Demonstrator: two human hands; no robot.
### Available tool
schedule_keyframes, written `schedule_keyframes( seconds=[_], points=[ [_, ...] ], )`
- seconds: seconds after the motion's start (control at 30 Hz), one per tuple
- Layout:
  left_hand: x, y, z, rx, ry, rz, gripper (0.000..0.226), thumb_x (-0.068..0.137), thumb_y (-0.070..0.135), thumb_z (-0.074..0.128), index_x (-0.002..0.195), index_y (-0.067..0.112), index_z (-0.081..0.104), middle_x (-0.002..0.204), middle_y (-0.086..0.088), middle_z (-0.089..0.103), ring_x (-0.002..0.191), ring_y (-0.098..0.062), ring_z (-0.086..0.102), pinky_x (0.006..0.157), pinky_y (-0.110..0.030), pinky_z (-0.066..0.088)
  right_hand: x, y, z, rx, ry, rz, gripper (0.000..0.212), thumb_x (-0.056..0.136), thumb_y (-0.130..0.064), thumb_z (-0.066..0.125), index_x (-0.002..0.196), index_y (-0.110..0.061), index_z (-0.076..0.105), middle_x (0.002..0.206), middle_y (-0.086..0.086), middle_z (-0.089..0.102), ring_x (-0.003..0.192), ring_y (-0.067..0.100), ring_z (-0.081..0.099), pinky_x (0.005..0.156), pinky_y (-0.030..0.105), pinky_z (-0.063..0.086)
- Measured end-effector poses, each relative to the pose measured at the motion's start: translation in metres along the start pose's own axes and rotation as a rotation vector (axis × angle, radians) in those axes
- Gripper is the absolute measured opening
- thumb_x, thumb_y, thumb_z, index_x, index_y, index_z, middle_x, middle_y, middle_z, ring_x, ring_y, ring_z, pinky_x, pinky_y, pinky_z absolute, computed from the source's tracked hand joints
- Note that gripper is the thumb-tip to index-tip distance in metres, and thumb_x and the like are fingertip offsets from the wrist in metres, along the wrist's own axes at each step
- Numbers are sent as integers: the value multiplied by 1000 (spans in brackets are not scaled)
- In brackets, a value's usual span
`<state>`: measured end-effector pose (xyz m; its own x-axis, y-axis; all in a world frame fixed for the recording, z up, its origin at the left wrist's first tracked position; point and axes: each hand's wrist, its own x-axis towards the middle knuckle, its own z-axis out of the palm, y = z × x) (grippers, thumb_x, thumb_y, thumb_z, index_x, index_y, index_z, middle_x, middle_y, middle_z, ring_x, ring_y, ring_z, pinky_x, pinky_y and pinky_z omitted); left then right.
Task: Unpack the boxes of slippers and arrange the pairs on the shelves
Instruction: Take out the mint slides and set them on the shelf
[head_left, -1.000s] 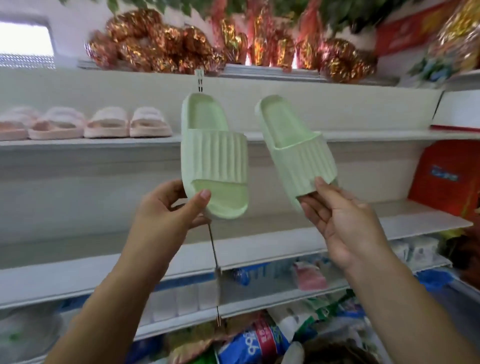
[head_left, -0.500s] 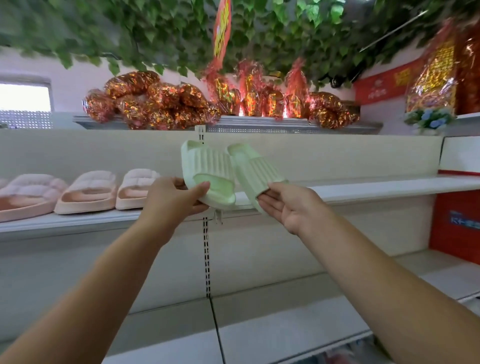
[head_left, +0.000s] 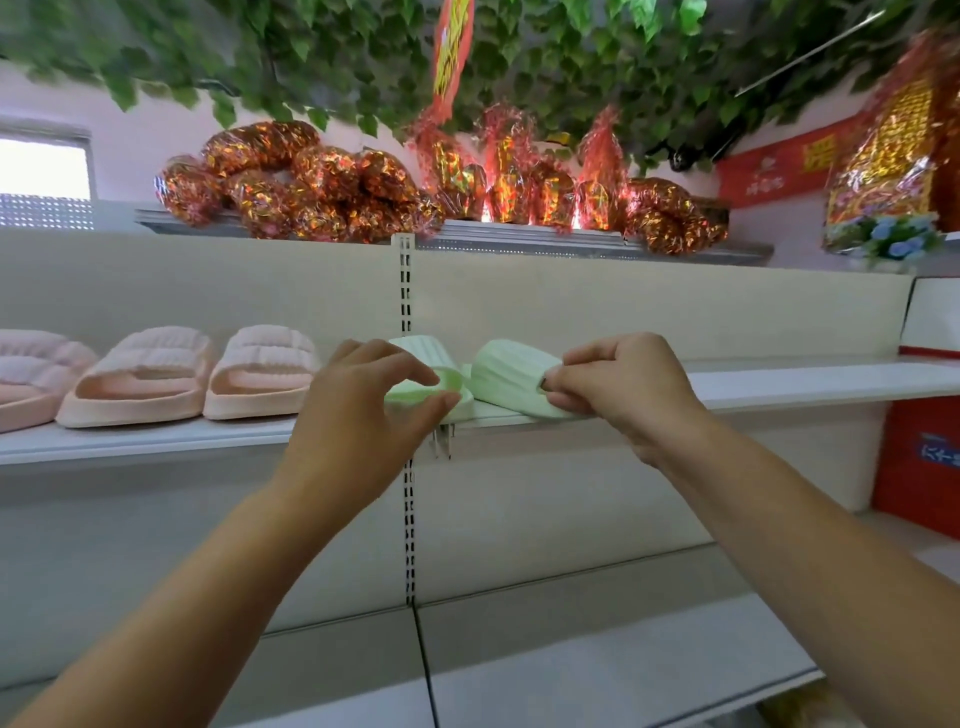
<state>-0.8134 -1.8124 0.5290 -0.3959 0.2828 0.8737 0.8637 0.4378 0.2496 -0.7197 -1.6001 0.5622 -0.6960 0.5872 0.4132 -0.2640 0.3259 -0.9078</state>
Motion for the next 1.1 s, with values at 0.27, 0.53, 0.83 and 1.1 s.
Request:
schedule_keyframes(
  seconds=[0.27,0.53,0.83,1.1],
  points=[
    [-1,-15,9,51,-37,113,30,84,46,69,90,19,79,91,10,71,99,-13,52,77,-32,45,11,2,6,-398,-14,-394,17,73,-16,89,82,-13,75,72,-3,73,64,3,69,57,14,52],
    [-5,-31,0,80,-17,73,22,86,39,75,91,18,78,85,14,64,87,-14,58,70,-36,49,14,41,-25,-506,-99,-513,15,82,-41,77,81,-26,76,88,-8,72,92,9,64,89,31,49],
    [-8,-35,6,329,11,55,25,96,40,60,88,19,70,80,4,66,67,-14,50,50,-24,31,21,48,33,-611,-230,-612,24,97,-41,62,97,-22,77,92,-9,70,89,8,58,80,27,43],
    [-8,-36,10,534,-57,73,49,104,54,26,81,21,55,79,3,62,67,-20,58,50,-31,28,22,53,59,-836,-278,-631,60,94,-71,32,127,-31,63,126,-13,62,118,11,52,91,37,49]
  ],
)
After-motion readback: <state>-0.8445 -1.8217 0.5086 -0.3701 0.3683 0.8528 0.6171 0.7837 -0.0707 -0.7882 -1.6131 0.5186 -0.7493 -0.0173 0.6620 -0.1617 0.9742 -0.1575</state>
